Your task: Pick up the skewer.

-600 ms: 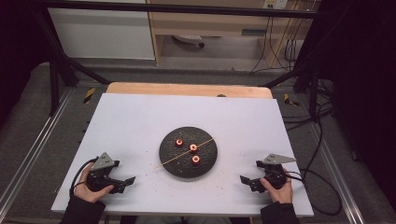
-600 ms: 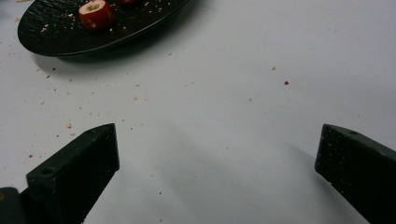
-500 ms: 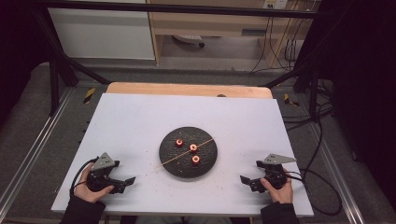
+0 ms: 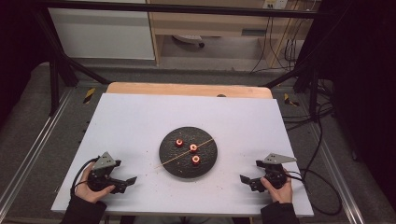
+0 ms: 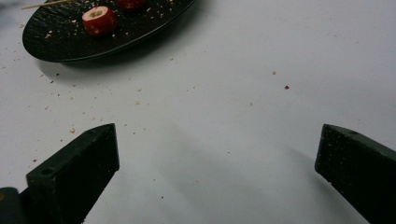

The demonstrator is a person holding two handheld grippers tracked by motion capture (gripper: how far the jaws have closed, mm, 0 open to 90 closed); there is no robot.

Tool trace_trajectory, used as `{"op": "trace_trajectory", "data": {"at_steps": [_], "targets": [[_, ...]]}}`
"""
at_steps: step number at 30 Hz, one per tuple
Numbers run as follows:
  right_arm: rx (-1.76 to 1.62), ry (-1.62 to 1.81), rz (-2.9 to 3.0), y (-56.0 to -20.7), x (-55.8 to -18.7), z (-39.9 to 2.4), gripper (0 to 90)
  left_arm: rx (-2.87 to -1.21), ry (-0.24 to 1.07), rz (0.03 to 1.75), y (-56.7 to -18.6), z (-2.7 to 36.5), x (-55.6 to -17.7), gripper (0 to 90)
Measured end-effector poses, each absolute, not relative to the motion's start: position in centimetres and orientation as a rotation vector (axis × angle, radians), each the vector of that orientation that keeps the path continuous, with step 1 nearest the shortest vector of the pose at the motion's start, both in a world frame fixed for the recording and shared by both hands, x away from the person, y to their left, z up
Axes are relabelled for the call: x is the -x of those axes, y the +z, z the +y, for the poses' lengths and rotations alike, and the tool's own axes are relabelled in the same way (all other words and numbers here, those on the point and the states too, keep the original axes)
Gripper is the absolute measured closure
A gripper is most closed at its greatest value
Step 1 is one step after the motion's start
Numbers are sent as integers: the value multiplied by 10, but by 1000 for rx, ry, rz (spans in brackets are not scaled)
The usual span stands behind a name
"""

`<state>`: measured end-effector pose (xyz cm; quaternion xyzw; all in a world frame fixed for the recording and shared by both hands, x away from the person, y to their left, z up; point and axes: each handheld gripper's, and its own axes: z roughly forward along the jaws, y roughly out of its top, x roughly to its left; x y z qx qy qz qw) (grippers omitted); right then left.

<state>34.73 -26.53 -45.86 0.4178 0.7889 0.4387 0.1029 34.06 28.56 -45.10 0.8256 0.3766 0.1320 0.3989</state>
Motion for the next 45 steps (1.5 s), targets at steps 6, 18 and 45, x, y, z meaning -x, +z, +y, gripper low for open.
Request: {"op": "trace_trajectory", "data": {"at_steps": [6, 18, 45], "targets": [[-1231, 1297, 2324, -458, -347, -266, 6, -2096, 329, 950, -449, 282, -341, 44], [-1227, 1289, 2327, -457, -348, -267, 6, -2119, 327, 928, -444, 273, -342, 44], [-1227, 1285, 2330, -457, -348, -267, 5, -2167, 321, 865, -423, 243, -353, 50]]}}
